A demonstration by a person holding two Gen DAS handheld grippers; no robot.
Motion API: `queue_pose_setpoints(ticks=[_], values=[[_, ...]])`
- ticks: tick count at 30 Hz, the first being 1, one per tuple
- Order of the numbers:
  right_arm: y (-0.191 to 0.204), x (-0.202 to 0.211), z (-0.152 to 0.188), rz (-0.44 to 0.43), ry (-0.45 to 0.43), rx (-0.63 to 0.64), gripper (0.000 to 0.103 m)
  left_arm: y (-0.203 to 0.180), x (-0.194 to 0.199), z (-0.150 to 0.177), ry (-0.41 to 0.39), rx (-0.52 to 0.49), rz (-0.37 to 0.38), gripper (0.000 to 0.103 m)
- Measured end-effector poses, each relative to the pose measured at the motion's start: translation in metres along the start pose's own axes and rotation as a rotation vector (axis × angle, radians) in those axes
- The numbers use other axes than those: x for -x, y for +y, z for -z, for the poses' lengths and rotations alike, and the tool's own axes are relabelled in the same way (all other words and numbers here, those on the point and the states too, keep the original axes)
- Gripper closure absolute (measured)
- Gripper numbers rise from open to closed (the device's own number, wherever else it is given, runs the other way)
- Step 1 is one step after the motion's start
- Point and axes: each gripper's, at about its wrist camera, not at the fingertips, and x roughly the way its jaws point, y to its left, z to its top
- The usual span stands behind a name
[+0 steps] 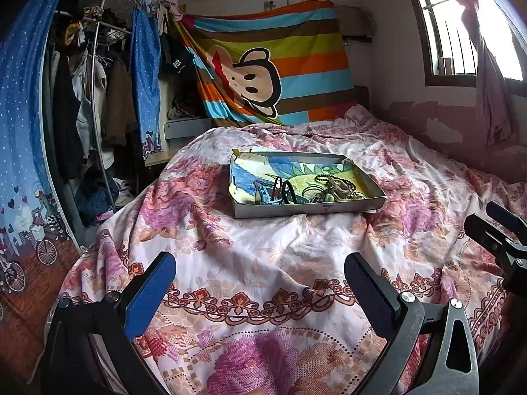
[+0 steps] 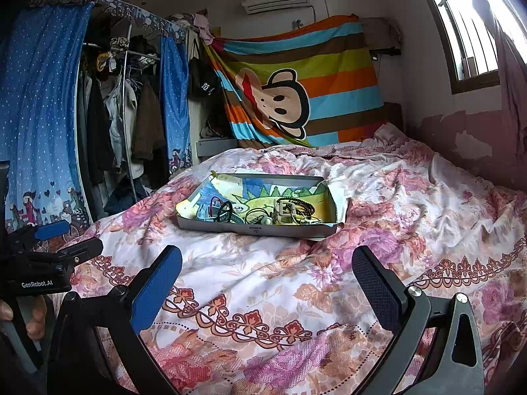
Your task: Organize jewelry
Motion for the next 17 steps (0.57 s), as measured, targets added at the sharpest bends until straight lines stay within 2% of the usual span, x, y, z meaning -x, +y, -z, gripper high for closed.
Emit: queue_pose_setpoints(ticks=[17], values=[[-0.006, -0.008, 0.007, 0.009, 0.037, -0.025, 0.002, 0.006, -0.002, -0.003, -0.002, 0.031, -0.034, 0.000]])
